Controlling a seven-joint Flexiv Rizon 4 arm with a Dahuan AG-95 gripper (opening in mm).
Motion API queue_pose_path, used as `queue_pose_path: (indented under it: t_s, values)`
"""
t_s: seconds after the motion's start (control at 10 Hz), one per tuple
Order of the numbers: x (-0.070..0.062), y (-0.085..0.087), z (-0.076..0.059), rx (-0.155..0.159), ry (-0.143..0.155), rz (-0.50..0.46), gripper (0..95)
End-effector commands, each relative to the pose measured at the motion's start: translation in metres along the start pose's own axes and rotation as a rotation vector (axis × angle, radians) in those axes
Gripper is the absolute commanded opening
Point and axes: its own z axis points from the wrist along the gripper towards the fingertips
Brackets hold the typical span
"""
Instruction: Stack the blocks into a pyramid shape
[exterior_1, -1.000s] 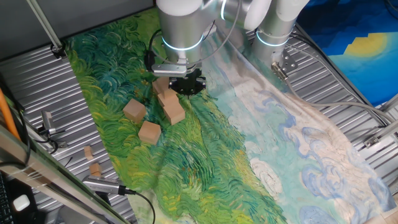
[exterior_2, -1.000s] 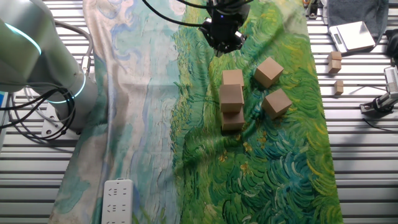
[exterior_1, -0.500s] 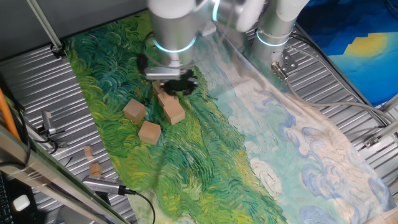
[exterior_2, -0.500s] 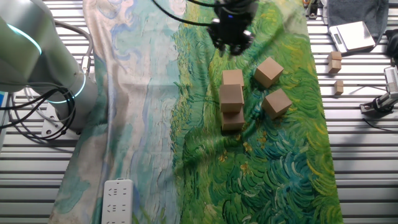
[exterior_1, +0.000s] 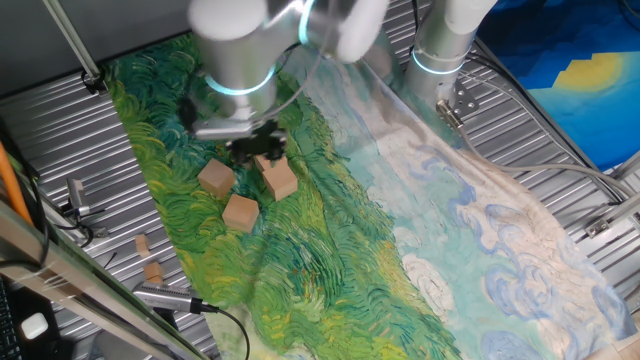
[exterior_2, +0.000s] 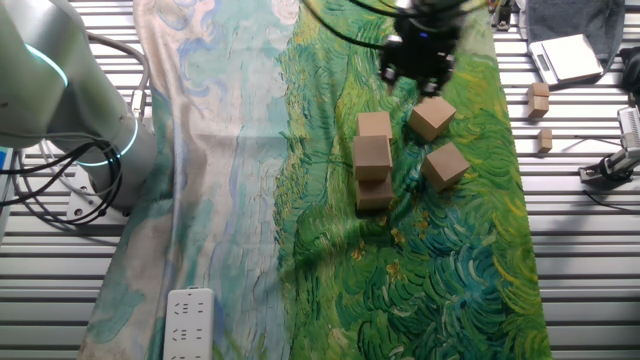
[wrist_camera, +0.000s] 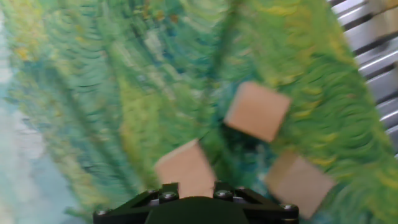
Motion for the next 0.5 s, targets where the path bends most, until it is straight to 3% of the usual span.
queue_pose_path:
  t_s: [0.1,0.5]
  values:
    - [-0.006,-0.011,0.003,-0.003,-0.007,0.002,57.0]
    - [-0.005,-0.016,0.02,0.013,-0.002,0.021,57.0]
